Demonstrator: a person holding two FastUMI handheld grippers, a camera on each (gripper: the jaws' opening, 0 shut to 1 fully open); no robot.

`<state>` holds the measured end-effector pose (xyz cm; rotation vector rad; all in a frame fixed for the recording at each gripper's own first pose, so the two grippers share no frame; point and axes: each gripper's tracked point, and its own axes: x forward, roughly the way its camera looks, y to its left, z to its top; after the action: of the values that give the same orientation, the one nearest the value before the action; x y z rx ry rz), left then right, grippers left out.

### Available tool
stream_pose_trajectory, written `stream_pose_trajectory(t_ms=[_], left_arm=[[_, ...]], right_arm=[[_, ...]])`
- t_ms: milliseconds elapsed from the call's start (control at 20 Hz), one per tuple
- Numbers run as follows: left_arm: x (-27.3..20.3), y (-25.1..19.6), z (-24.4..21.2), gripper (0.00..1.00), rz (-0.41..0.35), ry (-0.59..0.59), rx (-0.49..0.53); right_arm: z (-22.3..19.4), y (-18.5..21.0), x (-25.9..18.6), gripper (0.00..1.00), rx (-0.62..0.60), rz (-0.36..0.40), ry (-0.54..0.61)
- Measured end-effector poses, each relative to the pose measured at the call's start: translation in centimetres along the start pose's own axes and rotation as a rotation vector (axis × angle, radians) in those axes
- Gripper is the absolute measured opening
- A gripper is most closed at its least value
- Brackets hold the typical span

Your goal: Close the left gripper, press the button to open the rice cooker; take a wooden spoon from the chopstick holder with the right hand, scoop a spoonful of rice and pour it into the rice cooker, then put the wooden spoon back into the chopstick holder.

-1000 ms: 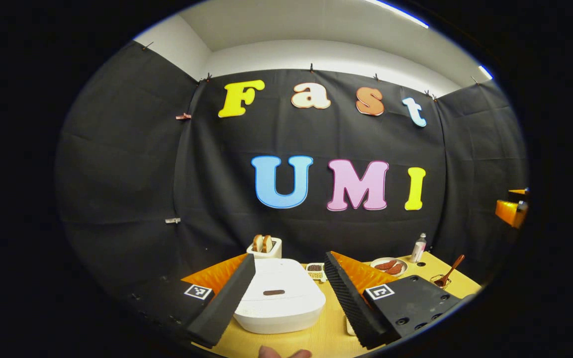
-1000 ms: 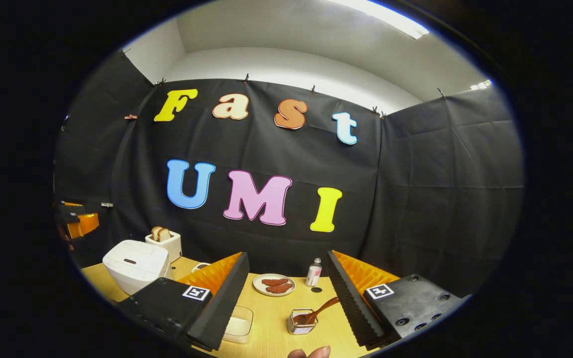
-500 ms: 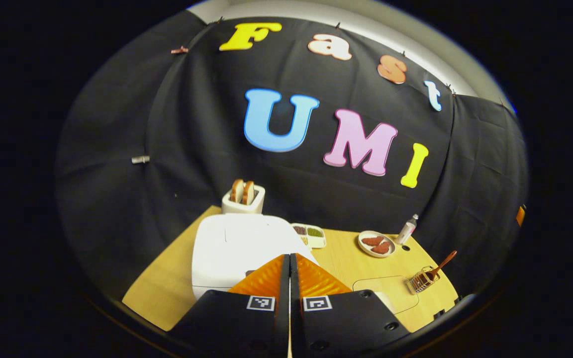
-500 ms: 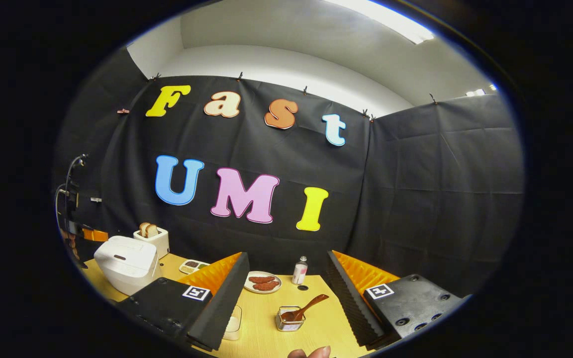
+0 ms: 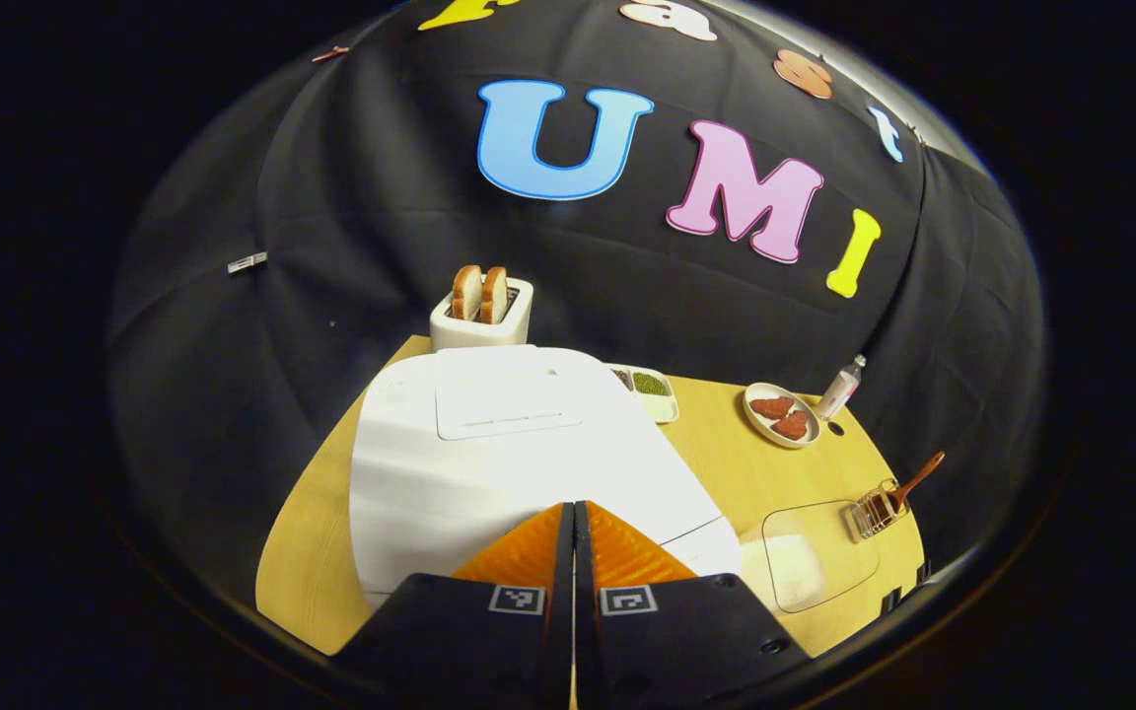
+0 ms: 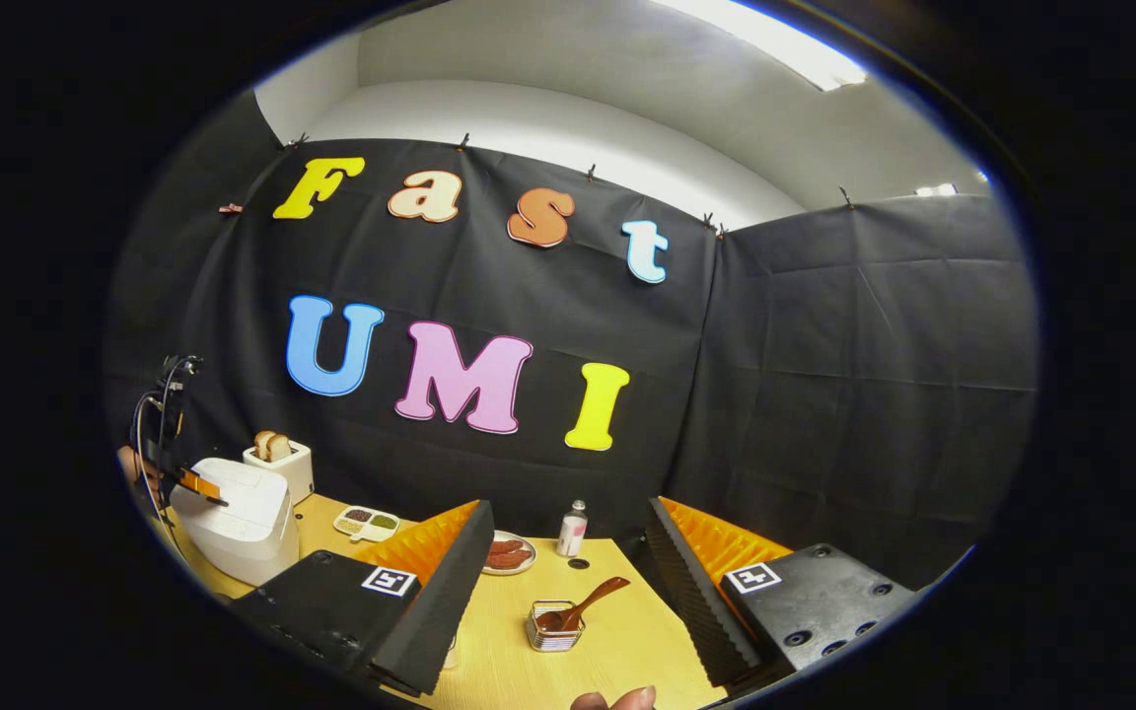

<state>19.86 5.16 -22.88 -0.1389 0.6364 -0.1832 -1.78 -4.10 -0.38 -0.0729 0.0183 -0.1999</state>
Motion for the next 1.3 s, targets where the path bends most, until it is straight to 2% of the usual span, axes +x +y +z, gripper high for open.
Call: stream_pose_trajectory(t_ms=[350,600,1000,1100,1300], left_arm=[[0.4,0.1,-0.8,0.07,0.018,0.085,0.021],[0.0,-0.1,-1.1,0.07,0.020,0.137,-0.047],[0.1,0.0,-1.0,0.07,-0.008,0.199,-0.068],[-0.2,0.0,0.1,0.07,-0.008,0.162,-0.048],[-3.2,-0.4,5.9,0.07,0.025,-0.073,0.018]], right_arm=[[-0.3,-0.9,0.2,0.98,-0.005,-0.029,0.003],[-0.2,-0.8,0.0,0.98,-0.021,-0.030,-0.004],[-0.3,-0.4,-0.6,0.98,-0.022,-0.028,-0.002],[-0.2,-0.3,-0.8,0.98,-0.030,-0.024,-0.004],[-0.2,-0.6,-1.2,0.98,-0.035,-0.030,-0.005]])
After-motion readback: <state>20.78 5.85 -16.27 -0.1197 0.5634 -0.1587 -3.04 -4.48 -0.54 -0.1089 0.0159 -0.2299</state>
